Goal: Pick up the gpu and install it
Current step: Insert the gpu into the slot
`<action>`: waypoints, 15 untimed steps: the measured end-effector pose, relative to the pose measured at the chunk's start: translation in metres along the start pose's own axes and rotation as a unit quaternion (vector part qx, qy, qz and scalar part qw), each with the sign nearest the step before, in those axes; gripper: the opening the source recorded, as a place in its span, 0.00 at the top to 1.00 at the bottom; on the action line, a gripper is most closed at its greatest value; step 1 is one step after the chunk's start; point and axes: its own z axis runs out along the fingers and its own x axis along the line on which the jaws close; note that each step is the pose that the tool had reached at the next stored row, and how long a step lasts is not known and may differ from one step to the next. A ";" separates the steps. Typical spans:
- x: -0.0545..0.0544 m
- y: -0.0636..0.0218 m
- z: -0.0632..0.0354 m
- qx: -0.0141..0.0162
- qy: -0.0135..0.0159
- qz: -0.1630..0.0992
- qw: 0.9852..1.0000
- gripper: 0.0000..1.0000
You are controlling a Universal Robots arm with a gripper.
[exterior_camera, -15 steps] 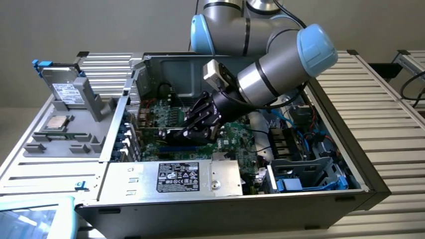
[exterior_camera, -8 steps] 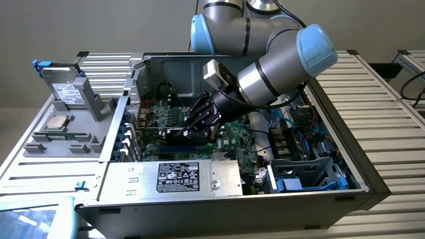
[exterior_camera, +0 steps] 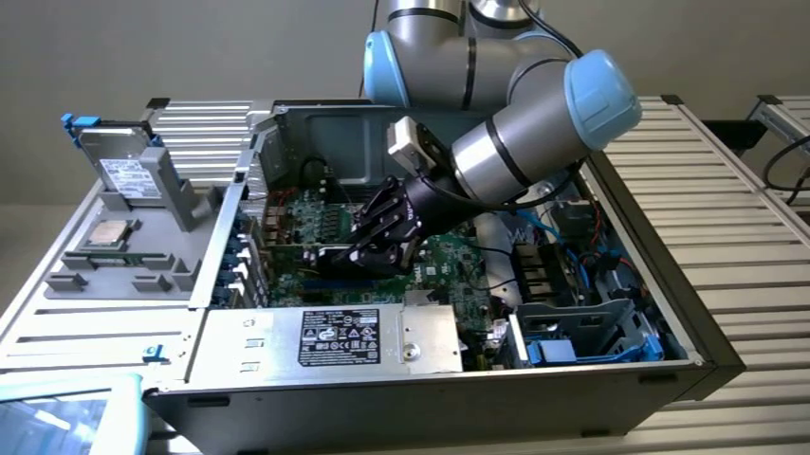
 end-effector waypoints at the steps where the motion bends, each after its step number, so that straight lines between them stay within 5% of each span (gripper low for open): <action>1: 0.000 -0.0001 0.0001 0.000 0.000 0.000 1.000 0.73; 15: 0.000 -0.0010 0.0006 0.000 0.000 0.000 1.000 0.73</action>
